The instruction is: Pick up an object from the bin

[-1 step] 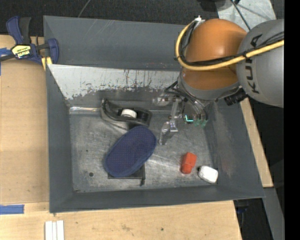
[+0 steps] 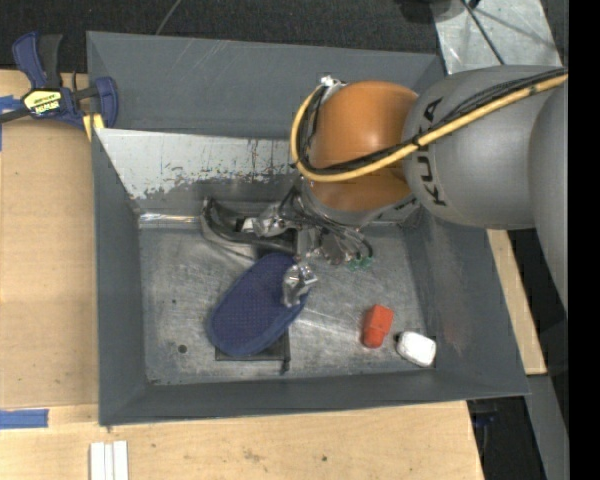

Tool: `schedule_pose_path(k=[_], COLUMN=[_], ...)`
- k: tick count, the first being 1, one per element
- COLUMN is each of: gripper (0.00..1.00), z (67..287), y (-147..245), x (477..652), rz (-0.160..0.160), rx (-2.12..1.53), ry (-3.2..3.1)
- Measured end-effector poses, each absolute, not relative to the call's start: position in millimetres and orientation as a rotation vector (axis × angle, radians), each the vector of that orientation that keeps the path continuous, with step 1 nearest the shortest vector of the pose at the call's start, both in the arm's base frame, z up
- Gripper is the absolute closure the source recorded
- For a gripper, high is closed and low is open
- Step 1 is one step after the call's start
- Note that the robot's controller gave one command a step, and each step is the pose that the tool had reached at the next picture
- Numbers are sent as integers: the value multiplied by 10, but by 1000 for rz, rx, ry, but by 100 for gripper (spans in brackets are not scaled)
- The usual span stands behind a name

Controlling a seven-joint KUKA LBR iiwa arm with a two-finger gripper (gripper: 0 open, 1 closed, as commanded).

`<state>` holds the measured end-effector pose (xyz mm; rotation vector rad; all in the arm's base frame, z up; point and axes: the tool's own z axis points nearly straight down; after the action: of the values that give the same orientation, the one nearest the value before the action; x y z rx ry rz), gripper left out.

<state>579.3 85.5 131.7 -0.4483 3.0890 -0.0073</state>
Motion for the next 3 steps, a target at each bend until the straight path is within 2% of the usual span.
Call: schedule_pose_path(k=[1, 2, 3], gripper=[0, 0, 0], z=[1458, 1453, 885], y=[1263, 1272, 1285], x=[5915, 5961, 6048], rz=[0, -1, -4], rx=[-1075, -1513, -1907], ry=[2945, 2747, 2487])
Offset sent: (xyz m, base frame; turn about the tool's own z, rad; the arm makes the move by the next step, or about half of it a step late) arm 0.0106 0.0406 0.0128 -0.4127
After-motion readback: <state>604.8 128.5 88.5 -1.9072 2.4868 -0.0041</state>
